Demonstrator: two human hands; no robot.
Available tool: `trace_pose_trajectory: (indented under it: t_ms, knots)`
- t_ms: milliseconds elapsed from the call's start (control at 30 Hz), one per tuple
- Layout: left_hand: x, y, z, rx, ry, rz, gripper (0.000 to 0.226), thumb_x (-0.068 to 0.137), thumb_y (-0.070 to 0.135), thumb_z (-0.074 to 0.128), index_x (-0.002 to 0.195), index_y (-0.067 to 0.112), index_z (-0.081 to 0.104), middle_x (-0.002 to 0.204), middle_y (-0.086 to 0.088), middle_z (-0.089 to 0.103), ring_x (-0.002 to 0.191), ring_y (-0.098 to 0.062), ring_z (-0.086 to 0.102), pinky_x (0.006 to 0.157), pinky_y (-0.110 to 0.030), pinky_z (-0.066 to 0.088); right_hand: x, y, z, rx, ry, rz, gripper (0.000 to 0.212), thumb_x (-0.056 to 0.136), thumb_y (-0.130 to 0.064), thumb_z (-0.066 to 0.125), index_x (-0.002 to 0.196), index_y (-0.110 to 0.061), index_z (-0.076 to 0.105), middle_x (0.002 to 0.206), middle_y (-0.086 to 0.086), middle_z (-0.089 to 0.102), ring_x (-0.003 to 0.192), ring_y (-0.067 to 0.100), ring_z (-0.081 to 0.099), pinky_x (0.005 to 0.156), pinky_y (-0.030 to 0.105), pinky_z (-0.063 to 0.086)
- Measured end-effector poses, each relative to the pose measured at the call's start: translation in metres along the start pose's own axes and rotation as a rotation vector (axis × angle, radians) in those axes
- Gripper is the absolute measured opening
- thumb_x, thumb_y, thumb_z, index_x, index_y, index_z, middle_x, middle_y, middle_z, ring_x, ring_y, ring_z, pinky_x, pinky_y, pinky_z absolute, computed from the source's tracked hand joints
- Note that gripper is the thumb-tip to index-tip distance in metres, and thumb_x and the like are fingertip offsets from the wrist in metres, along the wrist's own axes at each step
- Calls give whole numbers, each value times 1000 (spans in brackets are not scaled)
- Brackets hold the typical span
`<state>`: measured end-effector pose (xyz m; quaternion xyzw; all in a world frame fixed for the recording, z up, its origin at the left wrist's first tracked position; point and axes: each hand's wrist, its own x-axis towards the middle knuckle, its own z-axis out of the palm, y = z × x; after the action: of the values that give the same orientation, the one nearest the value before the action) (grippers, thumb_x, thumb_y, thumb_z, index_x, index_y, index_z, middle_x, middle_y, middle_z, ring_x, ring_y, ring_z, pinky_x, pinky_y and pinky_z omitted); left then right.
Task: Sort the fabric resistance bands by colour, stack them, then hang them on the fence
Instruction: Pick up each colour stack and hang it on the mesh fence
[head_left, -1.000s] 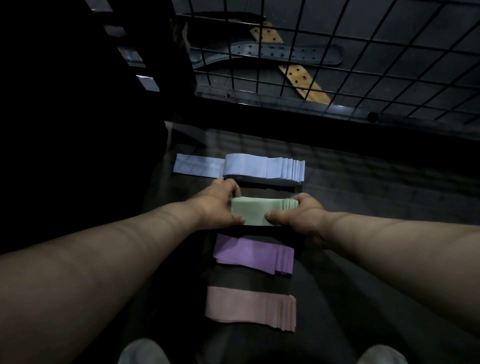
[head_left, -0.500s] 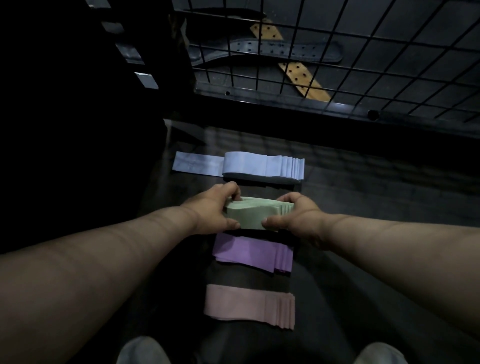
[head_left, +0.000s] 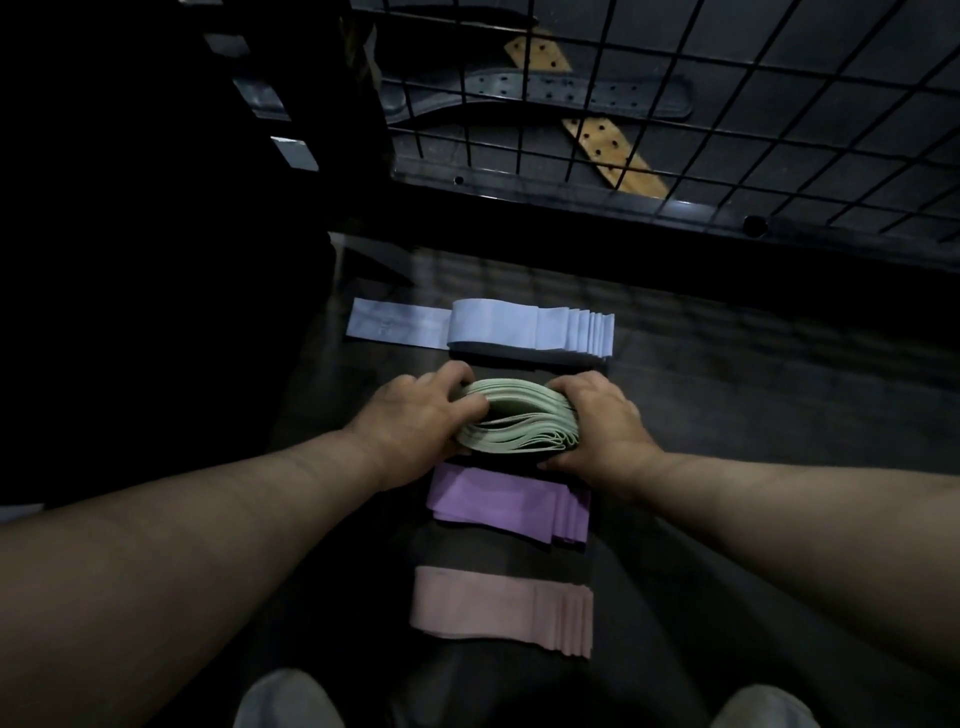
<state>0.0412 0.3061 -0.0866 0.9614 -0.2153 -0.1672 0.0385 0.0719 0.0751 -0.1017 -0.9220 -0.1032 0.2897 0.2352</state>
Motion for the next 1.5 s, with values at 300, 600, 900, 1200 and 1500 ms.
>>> trace_pose_trajectory:
  t_ms: [300, 600, 900, 1200, 1500]
  knots:
    - [-4, -14, 4, 65, 49, 111, 40, 74, 37, 77, 112, 33, 65, 113, -6, 60, 72, -23, 63, 58, -31, 44, -4, 7, 1, 1, 31, 46, 95, 63, -33, 89, 142, -29, 38, 135, -4, 45, 127, 21, 38, 108, 35, 28]
    - [4, -4, 6, -6, -59, 54, 41, 88, 50, 60, 126, 36, 52, 144, -7, 31, 115, -26, 50, 83, -37, 46, -16, 5, 7, 125, 94, 289, 113, 54, -36, 94, 144, -23, 28, 138, 5, 34, 135, 25, 32, 114, 35, 26]
    - [8, -4, 5, -7, -71, 73, 41, 89, 54, 55, 122, 30, 53, 143, -10, 32, 117, -28, 49, 83, -39, 49, -35, 7, 7, -28, 236, 69, 83, 62, -44, 86, 126, -24, 38, 132, 4, 27, 125, 24, 31, 106, 38, 25]
    - [9, -5, 7, -2, -60, 77, 44, 89, 58, 54, 122, 29, 52, 144, -10, 32, 118, -28, 50, 84, -39, 49, -42, 4, -3, -275, 199, -116, 32, 71, -47, 81, 89, -28, 62, 132, 2, 41, 125, 26, 36, 103, 42, 26]
    - [9, -4, 5, 0, -81, 72, 46, 89, 59, 53, 123, 28, 52, 145, -11, 31, 118, -29, 50, 85, -40, 49, -41, 7, 0, -466, 241, -347, 29, 71, -43, 79, 86, -24, 64, 90, -2, 58, 84, 25, 55, 73, 38, 43]
